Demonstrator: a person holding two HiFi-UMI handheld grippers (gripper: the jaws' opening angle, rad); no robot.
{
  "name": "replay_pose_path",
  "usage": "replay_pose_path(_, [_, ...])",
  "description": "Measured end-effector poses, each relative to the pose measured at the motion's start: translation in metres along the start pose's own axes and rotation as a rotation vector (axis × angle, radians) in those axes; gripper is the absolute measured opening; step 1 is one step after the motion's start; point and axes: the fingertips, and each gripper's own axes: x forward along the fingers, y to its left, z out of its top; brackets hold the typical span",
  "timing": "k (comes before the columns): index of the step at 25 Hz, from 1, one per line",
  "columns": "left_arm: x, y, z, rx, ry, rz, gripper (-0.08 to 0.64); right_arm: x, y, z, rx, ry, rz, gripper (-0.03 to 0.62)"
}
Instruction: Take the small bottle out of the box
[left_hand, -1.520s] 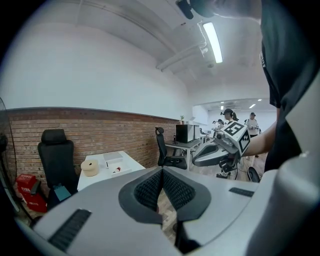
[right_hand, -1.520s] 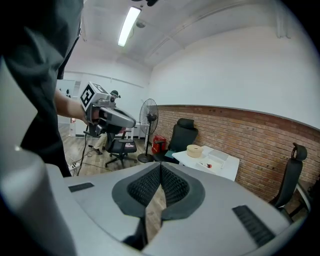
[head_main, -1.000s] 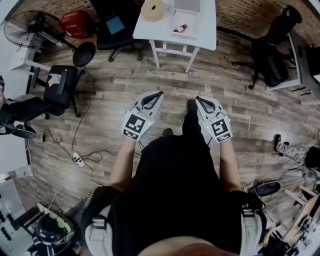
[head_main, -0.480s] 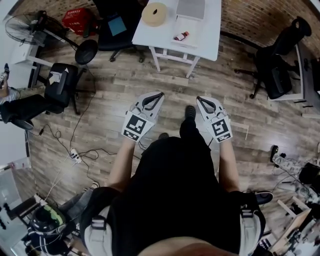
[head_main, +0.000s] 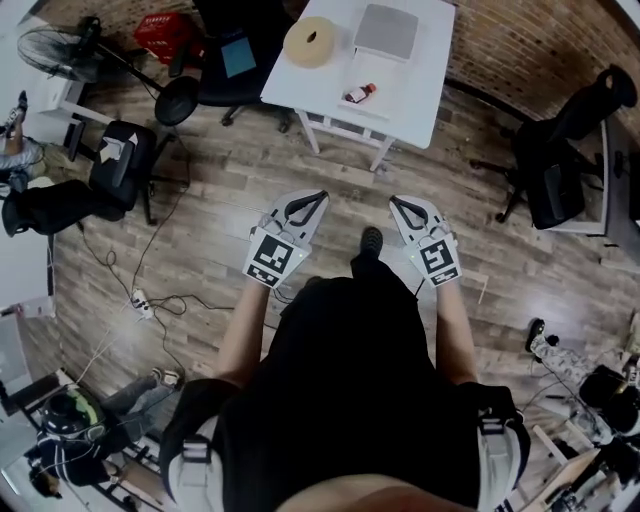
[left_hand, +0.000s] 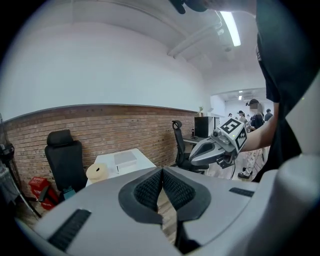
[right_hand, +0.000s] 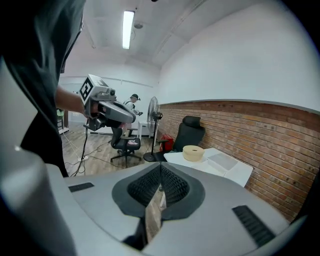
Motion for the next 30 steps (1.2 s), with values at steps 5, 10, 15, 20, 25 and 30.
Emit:
replay_pose_path(5, [0.023, 0.009, 0.009, -0.028, 0.009, 0.059, 0.018, 0.013, -0.032, -0.003, -0.043, -0.011, 0.068, -0.003])
replay_pose_path(10, [0.037, 0.017, 0.008, -0.06, 0.025, 0.117, 0.018, 0.025, -0.049, -0.002, -0.065, 0.0, 0.133, -0.003])
replay_pose_path(15, [0.048, 0.024, 0.013, -0.078, 0.043, 0.166, 0.018, 0.035, -0.066, -0.001, -0.077, -0.002, 0.187, -0.002])
replay_pose_path(20, [0.058, 0.022, 0.019, -0.092, 0.042, 0.22, 0.018, 0.038, -0.077, -0.007, -0.114, -0.002, 0.252, -0.003])
replay_pose_path(25, [0.066, 0.018, 0.017, -0.117, 0.049, 0.25, 0.018, 0.043, -0.088, -0.008, -0.14, -0.008, 0.291, -0.003])
replay_pose_path(30, [0.073, 0.021, 0.02, -0.129, 0.052, 0.27, 0.018, 0.046, -0.096, -0.017, -0.139, 0.004, 0.312, -0.003])
